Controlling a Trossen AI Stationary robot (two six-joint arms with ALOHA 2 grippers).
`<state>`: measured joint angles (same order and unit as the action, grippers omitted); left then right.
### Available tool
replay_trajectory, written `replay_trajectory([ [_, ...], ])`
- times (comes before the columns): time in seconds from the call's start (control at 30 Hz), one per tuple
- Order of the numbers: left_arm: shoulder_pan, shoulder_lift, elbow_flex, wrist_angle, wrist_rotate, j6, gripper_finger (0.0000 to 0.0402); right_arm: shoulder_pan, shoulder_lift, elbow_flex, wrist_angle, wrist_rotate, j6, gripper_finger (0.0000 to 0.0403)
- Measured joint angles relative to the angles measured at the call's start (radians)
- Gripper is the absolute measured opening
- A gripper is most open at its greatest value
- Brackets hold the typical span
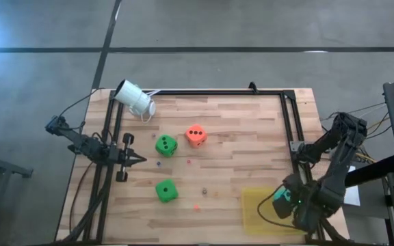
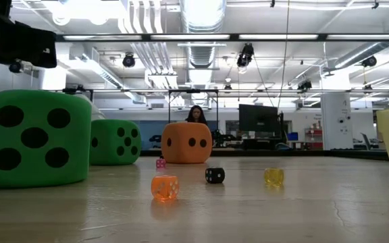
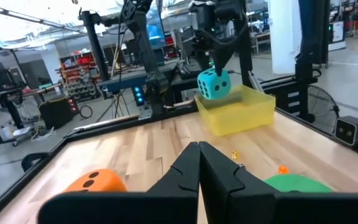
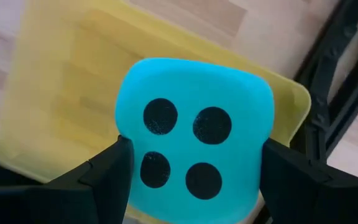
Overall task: Pick & Place Dice
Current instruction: Put the large blue die into the yellow bin
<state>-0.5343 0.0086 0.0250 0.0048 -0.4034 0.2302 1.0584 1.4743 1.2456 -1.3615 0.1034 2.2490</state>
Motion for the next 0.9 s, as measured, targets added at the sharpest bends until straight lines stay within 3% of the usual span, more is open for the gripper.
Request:
replay_trajectory([
  [0.23, 0.0, 0.0, 0.0, 0.002, 0.0, 0.006, 0.0006, 0.019, 0.107, -0.002, -0.073, -0.014, 0.096, 0.0274],
  [0.9, 0.0, 0.0, 0.0, 0.005, 0.0, -0.002, 0.0006, 0.029, 0.195, -0.023, -0.061, -0.076, 0.116, 0.0275],
])
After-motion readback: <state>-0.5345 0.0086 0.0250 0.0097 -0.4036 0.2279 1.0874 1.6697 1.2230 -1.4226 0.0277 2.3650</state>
